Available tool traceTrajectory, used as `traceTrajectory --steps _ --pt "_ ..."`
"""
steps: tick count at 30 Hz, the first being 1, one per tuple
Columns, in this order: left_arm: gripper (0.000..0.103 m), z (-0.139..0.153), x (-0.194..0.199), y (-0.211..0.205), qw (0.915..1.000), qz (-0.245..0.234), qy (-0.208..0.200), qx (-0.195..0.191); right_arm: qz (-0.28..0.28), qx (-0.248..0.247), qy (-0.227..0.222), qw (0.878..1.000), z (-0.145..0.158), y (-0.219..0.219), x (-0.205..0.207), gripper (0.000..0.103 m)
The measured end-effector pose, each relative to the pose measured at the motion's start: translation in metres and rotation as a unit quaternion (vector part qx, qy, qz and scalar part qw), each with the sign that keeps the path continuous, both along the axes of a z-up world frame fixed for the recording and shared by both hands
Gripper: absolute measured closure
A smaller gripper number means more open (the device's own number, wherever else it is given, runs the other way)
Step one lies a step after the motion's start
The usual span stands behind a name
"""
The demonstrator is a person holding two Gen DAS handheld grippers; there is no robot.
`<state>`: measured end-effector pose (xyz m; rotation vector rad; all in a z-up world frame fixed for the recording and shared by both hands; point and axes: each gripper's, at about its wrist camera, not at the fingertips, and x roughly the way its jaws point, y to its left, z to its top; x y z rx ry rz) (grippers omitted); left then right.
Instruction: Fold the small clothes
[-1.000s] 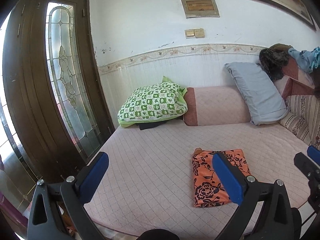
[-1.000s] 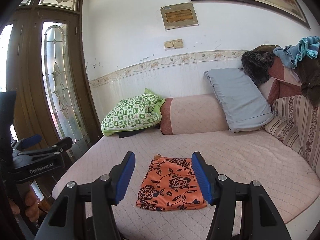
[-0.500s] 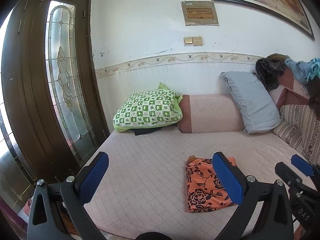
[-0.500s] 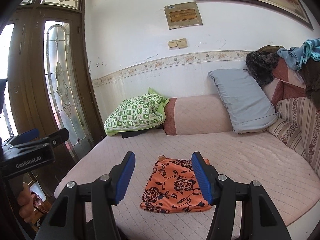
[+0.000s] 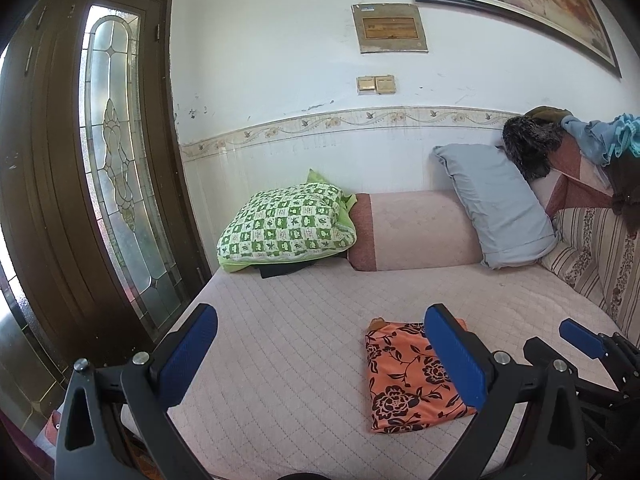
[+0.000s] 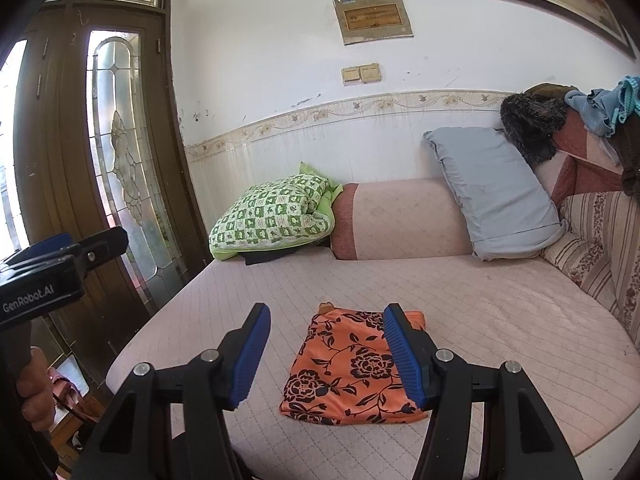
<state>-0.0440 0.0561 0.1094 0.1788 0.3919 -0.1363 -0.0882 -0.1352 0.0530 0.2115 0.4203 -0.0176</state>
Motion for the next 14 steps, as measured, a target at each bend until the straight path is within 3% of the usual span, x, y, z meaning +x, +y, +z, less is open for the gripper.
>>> traceTrajectory --steps 8,12,14 --pt "0.000 -0.002 0.011 -0.006 0.9998 -0.021 0.000 -0.004 0.016 0.002 0.004 1.000 -0.005 0.004 0.015 0.041" --pt "0.000 -0.007 0.011 -0.012 0.9991 -0.030 -0.029 -0.005 0.014 0.015 0.006 1.000 -0.009 -0.004 0.024 0.041" --pt "0.000 -0.012 0.020 -0.014 0.9991 -0.038 -0.016 -0.006 -0.002 0.007 0.007 1.000 -0.011 -0.014 0.029 0.041"
